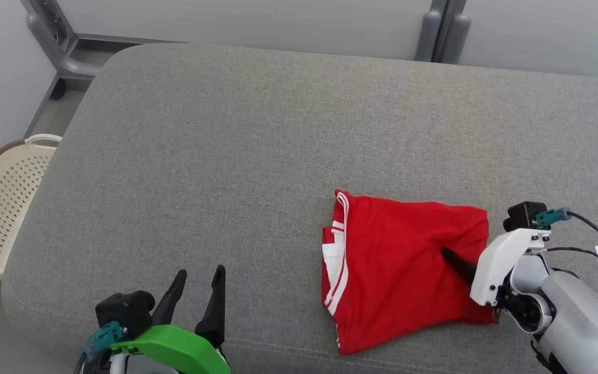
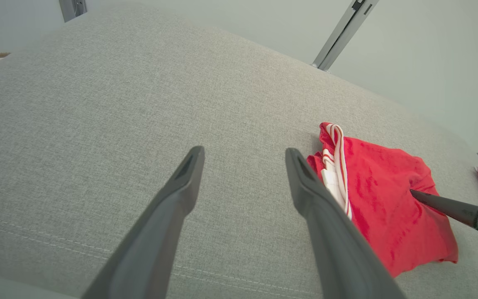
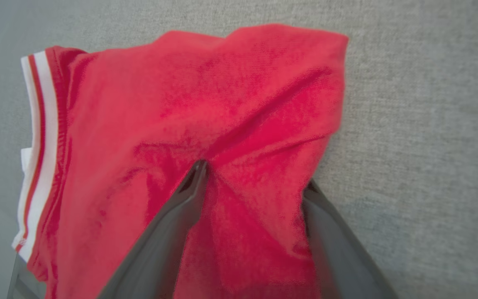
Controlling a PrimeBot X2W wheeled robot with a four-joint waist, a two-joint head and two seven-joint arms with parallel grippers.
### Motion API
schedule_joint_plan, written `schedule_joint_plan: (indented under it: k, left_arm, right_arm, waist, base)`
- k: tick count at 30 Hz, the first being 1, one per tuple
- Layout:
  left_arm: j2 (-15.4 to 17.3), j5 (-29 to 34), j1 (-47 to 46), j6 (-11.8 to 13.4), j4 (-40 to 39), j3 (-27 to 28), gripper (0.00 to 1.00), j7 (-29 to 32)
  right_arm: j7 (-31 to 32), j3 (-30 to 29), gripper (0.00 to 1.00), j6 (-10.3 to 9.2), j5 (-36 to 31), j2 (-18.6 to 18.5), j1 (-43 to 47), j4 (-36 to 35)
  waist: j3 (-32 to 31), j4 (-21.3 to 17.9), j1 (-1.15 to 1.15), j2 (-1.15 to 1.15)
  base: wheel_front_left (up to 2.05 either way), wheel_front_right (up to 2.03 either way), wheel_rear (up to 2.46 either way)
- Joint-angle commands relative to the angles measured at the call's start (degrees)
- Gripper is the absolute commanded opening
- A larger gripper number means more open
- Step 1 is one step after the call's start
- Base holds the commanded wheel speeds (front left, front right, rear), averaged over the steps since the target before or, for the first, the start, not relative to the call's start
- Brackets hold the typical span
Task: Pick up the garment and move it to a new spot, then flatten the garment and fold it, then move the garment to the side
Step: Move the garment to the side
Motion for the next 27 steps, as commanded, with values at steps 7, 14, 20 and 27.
schedule_joint_plan:
  k: [7, 14, 20, 27]
  left_arm:
    - [-0.22, 0.28, -0.15, -0.09, 0.49, 0.17, 1.00, -0.68]
    - [-0.87, 0.25, -0.13, -0.53, 0.52, -0.28, 1.00, -1.01]
    - [-1.92, 0.42, -0.90, -1.31, 0.87, -0.98, 1.00, -1.52]
    - [-3.78, -0.05, -1.31, -2.34, 2.28, -1.51, 1.00, -2.70]
  right_arm:
    - [-2.67, 3.99, 0.00, -0.02, 1.95, -2.73, -2.18, -1.39]
    - [-2.77, 6.06, 0.00, -0.02, 2.03, -5.40, -3.85, -2.72]
    - [-2.54, 7.78, 0.00, -0.02, 0.71, -8.12, -5.26, -3.98]
    - [-1.51, 8.44, 0.00, -0.02, -0.22, -9.56, -6.82, -4.99]
  waist:
    - [-0.45, -1.19, 0.00, 0.00]
    - [-1.65, -4.89, 0.00, 0.00]
    - [-2.75, -10.83, 0.00, 0.00]
    - [-3.61, -19.61, 0.00, 0.00]
  base:
    - [0.00, 0.00, 0.00]
    - [0.00, 0.00, 0.00]
    - [0.00, 0.00, 0.00]
    - [0.00, 0.00, 0.00]
